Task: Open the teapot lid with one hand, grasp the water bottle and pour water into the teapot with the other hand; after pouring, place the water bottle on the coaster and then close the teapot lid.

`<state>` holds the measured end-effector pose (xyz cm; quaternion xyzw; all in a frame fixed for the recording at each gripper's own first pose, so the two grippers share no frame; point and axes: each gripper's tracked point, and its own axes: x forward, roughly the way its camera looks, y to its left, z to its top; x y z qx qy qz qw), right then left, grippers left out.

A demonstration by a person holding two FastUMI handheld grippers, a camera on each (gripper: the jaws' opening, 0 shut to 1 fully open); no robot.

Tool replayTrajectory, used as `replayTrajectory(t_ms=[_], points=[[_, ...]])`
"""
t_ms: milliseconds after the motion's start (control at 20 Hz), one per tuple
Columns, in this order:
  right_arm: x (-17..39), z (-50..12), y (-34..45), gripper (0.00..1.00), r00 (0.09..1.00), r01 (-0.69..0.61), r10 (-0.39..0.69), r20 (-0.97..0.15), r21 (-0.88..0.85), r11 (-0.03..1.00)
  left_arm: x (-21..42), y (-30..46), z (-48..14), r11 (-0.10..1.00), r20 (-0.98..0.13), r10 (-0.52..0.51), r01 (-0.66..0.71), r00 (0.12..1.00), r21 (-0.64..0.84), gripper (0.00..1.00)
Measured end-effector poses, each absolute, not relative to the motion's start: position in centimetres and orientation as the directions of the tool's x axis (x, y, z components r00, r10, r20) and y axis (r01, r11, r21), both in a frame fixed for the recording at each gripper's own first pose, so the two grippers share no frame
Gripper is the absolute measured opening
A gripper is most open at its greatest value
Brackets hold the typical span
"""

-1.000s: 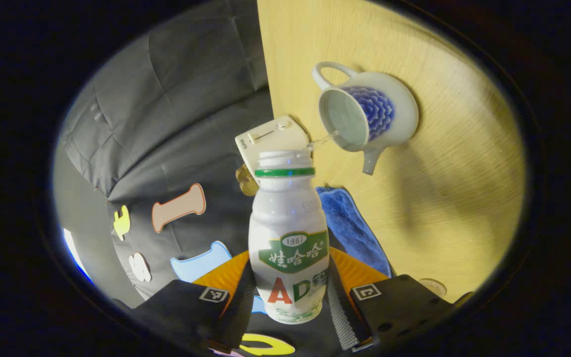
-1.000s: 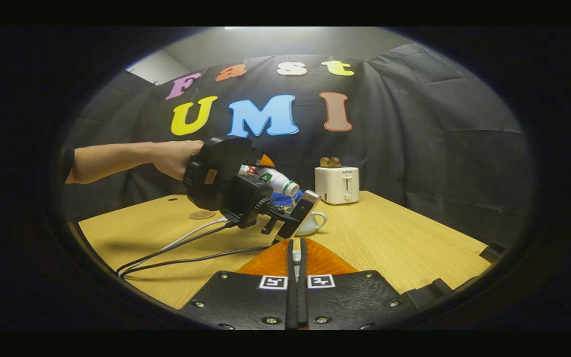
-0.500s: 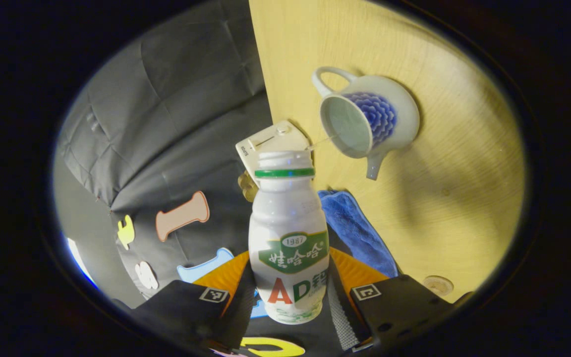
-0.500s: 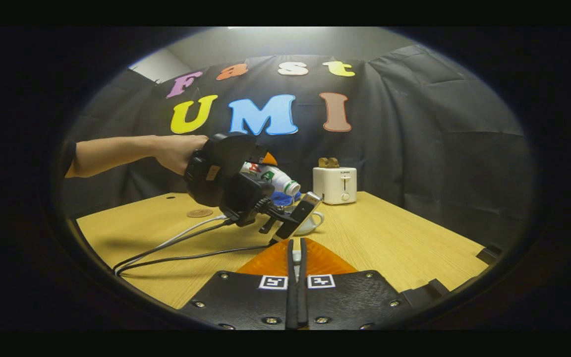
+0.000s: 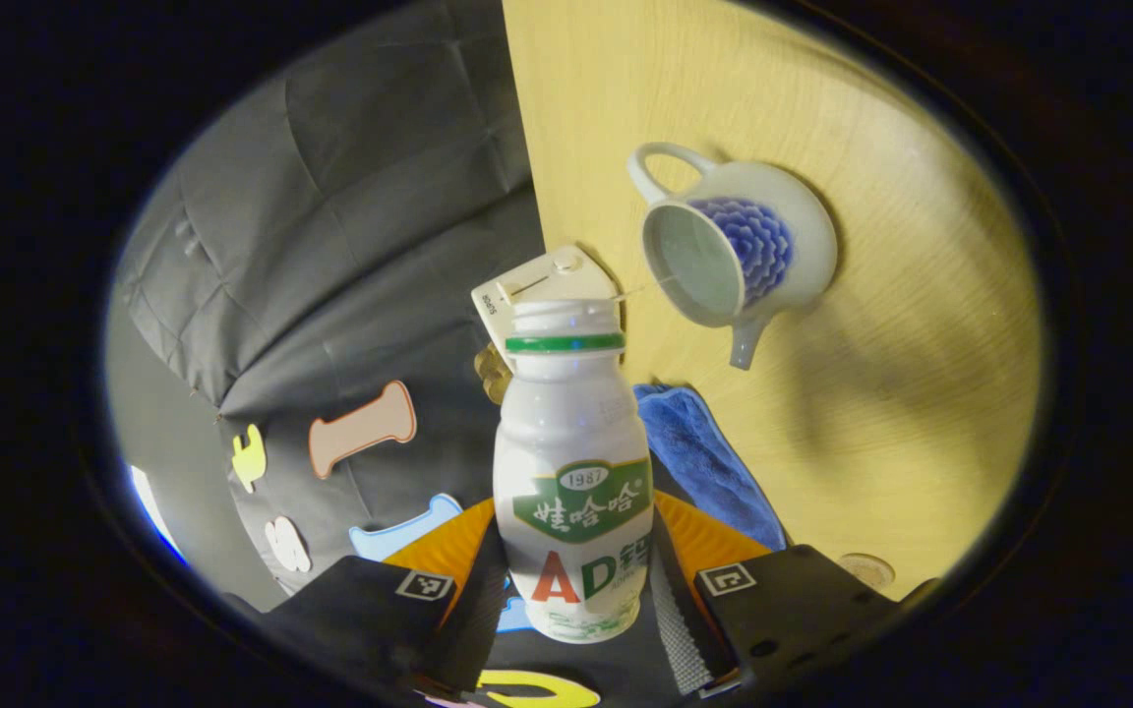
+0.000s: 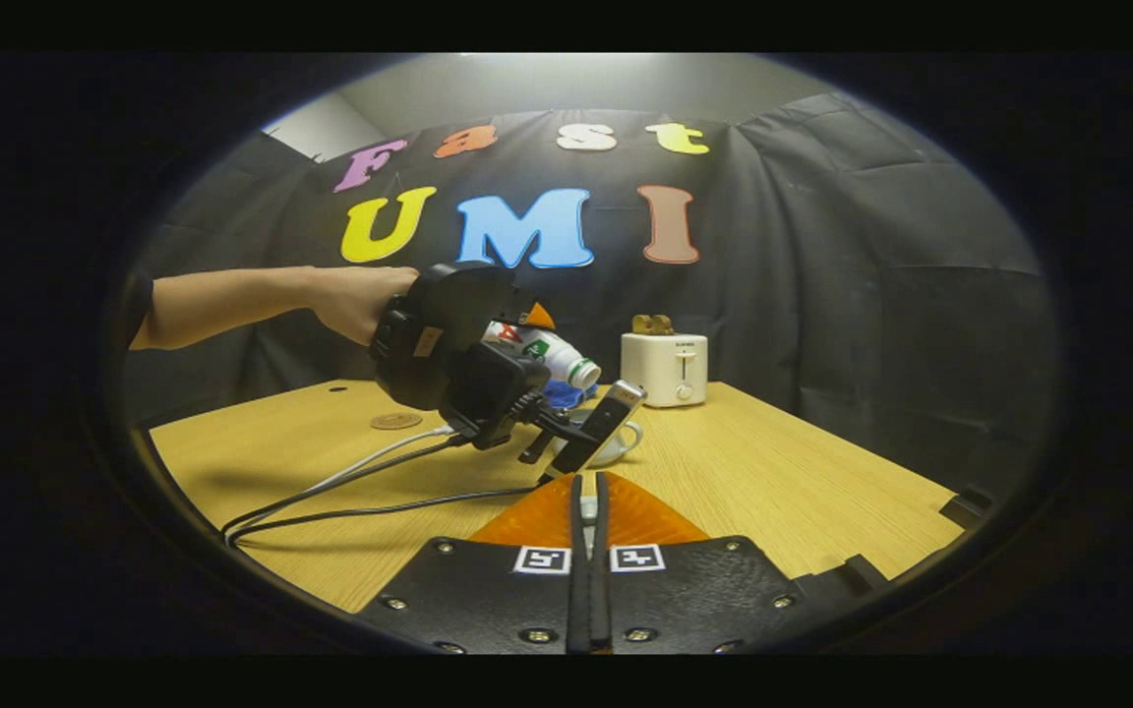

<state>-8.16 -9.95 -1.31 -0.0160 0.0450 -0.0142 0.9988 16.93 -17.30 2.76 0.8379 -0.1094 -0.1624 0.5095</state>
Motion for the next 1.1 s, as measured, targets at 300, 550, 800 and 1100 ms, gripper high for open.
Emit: replayTrajectory(t_ms=[300,550,800,1100], points=[[-8.2,-1.4,-9.8,0.01,0.995,0.027,-0.03,-0.095,-0.039,0.999,17.4,-16.9,2.1,-0.377,-0.206,-0.36,0.06,0.91,0.924,0.75],[-8.0,-0.6,-10.5,0.01,0.995,0.045,-0.05,-0.081,-0.065,0.997,17.7,-17.0,0.9,-0.212,-0.228,-0.402,0.152,0.887,0.965,0.8],[-7.6,1.3,-10.7,0.0,0.998,0.042,-0.045,-0.047,-0.049,0.998,18.3,-16.7,-0.6,-0.012,-0.244,-0.433,0.265,0.868,0.964,0.83],[-7.0,3.1,-11.0,0.0,0.999,0.04,-0.04,-0.017,-0.035,0.999,18.6,-17.4,-2.8,0.272,-0.202,-0.465,0.356,0.862,0.894,0.78]])
